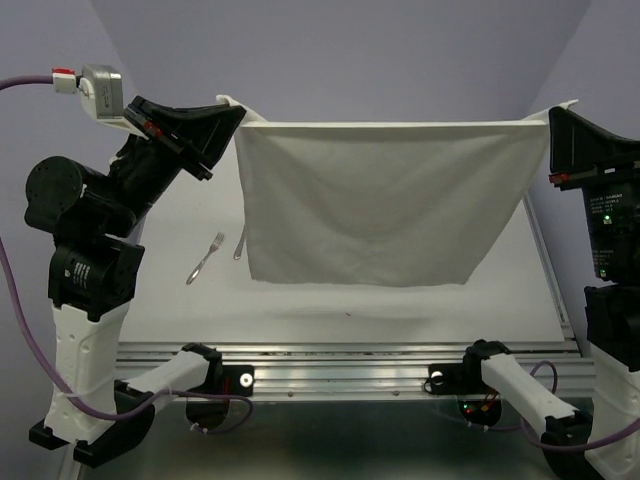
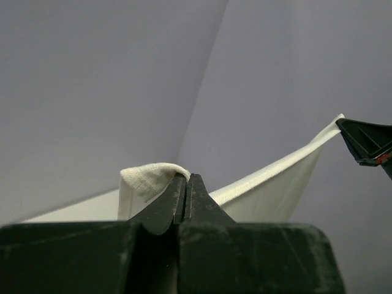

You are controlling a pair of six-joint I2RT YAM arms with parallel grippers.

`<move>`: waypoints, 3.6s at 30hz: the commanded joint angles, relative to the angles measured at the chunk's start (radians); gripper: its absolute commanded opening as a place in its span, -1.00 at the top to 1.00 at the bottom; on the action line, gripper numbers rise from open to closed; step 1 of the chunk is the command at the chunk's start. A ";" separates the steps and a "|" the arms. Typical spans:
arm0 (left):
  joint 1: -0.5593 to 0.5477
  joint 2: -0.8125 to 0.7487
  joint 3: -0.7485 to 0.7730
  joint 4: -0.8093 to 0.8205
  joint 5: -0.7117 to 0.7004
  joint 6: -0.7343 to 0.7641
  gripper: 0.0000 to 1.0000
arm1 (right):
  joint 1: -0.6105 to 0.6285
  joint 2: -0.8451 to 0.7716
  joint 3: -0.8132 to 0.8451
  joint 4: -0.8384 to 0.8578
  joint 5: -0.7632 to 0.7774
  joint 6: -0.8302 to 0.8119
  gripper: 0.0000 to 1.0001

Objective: Fold the napkin into a case and place the utensils inside
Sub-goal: Flatten out the crumpled napkin at the center of the board, then fold and flatten the napkin at the center of the board.

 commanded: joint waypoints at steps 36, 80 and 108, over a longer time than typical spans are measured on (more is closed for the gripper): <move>0.085 1.031 0.011 0.049 -0.170 0.058 1.00 | -0.127 1.041 -0.146 0.329 0.238 -0.151 0.99; 0.004 0.459 -0.676 0.040 -0.166 -0.048 1.00 | -0.136 0.506 -0.731 -0.070 0.020 0.084 0.99; -0.133 0.267 -1.089 0.147 -0.182 -0.219 1.00 | -0.136 0.329 -0.995 -0.113 -0.058 0.090 0.99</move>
